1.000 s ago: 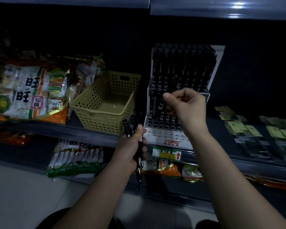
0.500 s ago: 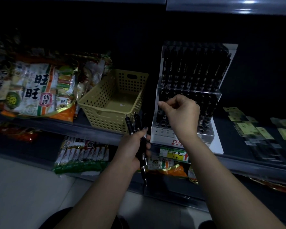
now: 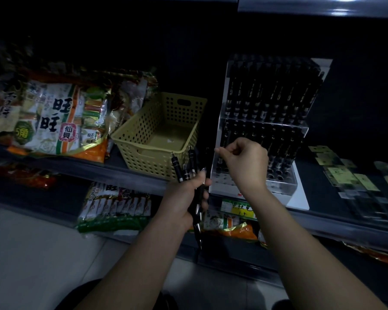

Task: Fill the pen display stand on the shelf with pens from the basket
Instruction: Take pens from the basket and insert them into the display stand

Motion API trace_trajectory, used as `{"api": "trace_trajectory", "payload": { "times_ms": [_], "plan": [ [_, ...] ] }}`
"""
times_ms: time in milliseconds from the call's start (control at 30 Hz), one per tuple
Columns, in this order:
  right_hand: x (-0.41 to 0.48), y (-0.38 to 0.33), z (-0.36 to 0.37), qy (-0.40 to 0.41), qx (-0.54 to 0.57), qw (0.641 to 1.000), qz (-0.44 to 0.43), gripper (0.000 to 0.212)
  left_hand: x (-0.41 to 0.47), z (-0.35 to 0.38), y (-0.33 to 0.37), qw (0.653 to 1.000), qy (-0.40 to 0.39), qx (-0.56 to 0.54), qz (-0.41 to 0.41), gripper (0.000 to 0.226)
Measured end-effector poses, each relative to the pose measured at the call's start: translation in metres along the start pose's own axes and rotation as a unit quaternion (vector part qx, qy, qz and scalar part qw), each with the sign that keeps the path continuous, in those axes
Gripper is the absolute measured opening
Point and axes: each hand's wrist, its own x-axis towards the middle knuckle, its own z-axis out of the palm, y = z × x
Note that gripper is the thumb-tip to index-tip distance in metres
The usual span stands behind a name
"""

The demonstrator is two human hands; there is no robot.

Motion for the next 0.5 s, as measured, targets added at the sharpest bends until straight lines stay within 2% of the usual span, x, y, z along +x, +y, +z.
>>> {"api": "trace_trajectory", "payload": {
  "times_ms": [133,233,300,367,433,500],
  "plan": [
    [-0.003,-0.001,-0.003,0.002,0.002,1.000,-0.001,0.037,-0.002,0.000,0.001,1.000,-0.021,0.001,0.006,0.006],
    [-0.003,-0.009,-0.008,0.005,0.069,0.998,0.006,0.045,-0.004,0.001,0.002,0.999,-0.040,-0.022,0.008,0.009],
    [-0.001,-0.019,-0.014,-0.067,0.166,0.982,0.056,0.044,-0.005,0.003,0.003,0.997,-0.064,-0.046,0.013,0.012],
    [0.000,-0.025,-0.021,-0.196,0.266,0.936,0.123,0.031,-0.007,0.006,0.004,0.993,-0.097,-0.071,0.016,0.016],
    [0.001,-0.024,-0.030,-0.305,0.308,0.890,0.143,0.022,-0.009,0.007,0.004,0.988,-0.122,-0.089,0.022,0.017],
    [0.002,-0.020,-0.036,-0.334,0.328,0.871,0.151,0.014,-0.009,0.008,0.003,0.987,-0.133,-0.085,0.032,0.017]
  ]
}}
